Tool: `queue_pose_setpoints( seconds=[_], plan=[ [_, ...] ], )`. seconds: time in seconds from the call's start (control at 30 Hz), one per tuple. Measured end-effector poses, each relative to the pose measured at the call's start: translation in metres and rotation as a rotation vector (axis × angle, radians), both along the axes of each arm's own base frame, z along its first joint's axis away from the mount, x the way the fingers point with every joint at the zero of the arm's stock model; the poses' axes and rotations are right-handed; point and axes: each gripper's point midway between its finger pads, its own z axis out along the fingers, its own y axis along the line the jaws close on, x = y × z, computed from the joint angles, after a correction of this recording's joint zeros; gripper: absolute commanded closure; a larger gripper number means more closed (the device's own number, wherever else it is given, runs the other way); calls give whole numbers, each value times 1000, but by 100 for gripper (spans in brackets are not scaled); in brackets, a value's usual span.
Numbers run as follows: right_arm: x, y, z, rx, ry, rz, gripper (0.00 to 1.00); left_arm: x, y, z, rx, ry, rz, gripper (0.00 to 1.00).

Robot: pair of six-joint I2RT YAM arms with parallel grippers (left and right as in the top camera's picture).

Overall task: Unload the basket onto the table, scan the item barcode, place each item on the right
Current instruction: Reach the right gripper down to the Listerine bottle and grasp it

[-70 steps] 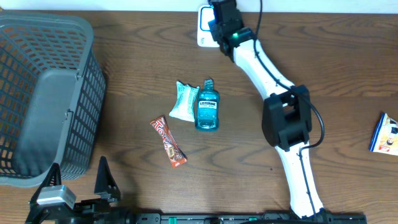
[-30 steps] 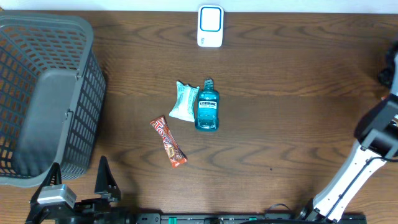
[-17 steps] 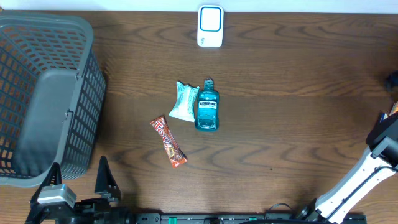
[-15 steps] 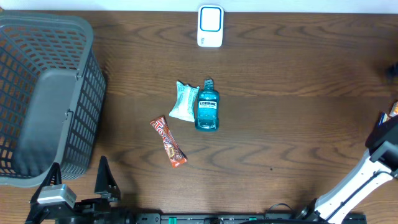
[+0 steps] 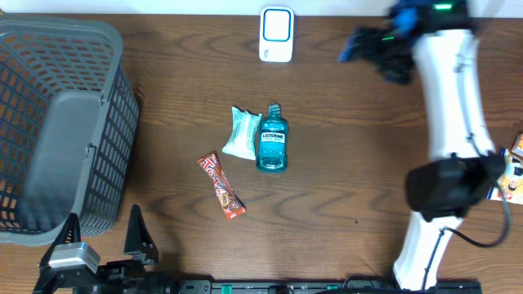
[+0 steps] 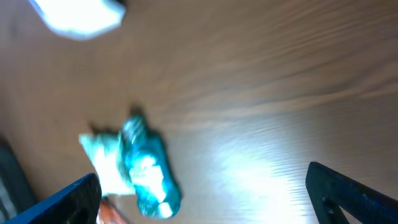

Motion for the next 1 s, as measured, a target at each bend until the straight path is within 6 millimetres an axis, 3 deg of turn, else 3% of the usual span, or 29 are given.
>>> queue_pose_setpoints(
  seconds=[0.03, 0.1, 0.17, 0.3, 0.37, 0.7, 0.9, 1.0],
  plan=[
    [-8, 38, -16, -17, 41, 91, 1, 0, 0, 0, 0, -1, 0, 2],
    [-16, 64, -34, -55, 85, 157, 1, 0, 0, 0, 0, 0, 0, 2],
    [-31, 98, -67, -128, 158, 231, 1, 0, 0, 0, 0, 0, 0, 2],
    [-69, 142, -140, -317, 325, 276, 1, 0, 0, 0, 0, 1, 0, 2],
    [-80, 154, -155, -368, 341, 294, 1, 0, 0, 0, 0, 1, 0, 2],
    [-94, 188, -155, -568, 189, 302, 7, 0, 0, 0, 0, 1, 0, 2],
    [-95, 180, -189, -618, 211, 293, 14, 0, 0, 0, 0, 1, 0, 2],
    [-96, 176, -194, -628, 210, 285, 23, 1, 0, -1, 0, 2, 0, 2]
  ],
)
